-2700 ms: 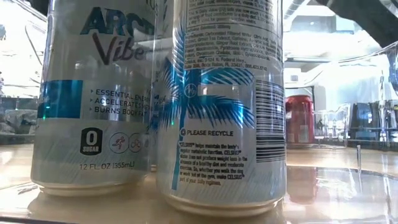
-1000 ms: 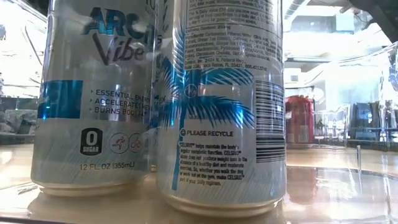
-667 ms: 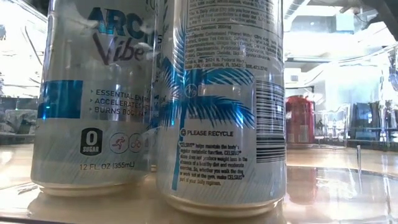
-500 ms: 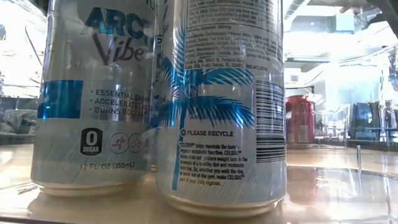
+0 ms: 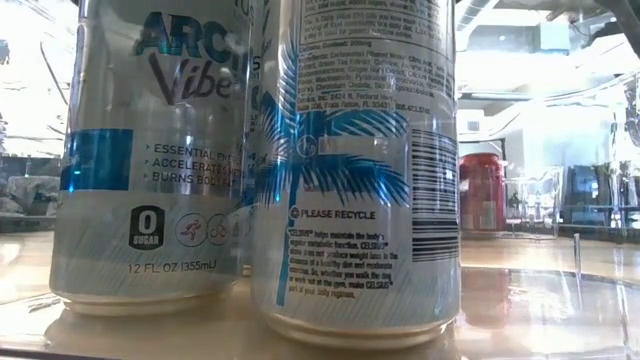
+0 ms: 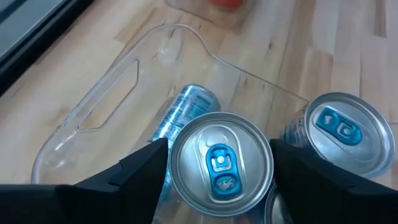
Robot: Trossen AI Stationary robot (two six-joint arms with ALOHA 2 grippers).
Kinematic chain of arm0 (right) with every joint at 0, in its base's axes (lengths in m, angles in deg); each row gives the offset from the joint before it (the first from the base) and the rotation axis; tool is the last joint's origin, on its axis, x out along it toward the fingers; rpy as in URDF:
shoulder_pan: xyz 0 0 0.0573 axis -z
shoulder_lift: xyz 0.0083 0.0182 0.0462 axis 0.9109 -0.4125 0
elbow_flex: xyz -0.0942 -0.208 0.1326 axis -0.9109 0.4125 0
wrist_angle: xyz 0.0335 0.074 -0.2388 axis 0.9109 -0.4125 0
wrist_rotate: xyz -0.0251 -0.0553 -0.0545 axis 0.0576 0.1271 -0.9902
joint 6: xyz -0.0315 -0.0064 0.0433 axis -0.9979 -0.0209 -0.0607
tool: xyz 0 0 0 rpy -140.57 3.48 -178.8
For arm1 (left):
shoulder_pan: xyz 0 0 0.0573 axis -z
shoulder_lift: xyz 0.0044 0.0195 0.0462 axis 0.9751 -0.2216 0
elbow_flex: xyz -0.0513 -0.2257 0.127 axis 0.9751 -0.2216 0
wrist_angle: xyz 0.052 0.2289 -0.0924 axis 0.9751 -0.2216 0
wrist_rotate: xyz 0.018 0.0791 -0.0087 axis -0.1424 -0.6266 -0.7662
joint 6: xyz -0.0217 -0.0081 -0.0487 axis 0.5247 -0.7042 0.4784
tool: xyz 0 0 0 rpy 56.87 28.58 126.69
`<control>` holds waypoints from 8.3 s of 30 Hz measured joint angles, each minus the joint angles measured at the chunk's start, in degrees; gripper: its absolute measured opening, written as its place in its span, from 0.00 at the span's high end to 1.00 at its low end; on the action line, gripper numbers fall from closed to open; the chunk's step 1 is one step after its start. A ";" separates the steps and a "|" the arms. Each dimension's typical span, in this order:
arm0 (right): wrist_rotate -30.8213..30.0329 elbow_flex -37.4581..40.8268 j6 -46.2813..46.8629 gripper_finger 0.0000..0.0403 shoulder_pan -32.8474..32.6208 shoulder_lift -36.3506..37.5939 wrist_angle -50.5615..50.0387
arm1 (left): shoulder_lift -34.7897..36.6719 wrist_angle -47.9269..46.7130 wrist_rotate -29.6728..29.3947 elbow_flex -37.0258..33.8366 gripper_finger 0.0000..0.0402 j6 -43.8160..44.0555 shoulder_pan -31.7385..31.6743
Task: Sort soda cans
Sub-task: Remove the blue soda can from the top left transparent bin
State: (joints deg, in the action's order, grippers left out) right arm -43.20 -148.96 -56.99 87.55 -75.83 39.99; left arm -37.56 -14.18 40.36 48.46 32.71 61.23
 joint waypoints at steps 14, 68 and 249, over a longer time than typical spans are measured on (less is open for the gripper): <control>-0.02 0.00 -0.02 0.28 0.00 -0.02 0.39 | 0.45 -1.11 0.30 0.76 0.38 1.01 2.31; -0.11 3.23 7.42 0.28 -4.07 -0.26 23.18 | 23.98 -18.89 -20.67 -8.16 0.40 13.91 3.23; -40.44 67.93 20.35 0.28 -29.24 38.75 72.76 | 25.44 -23.80 -42.20 -13.14 0.33 35.86 39.19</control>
State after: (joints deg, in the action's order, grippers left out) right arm -83.64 -81.02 -36.64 58.30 -37.08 112.75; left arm -12.12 -37.98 -1.84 35.32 68.57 100.42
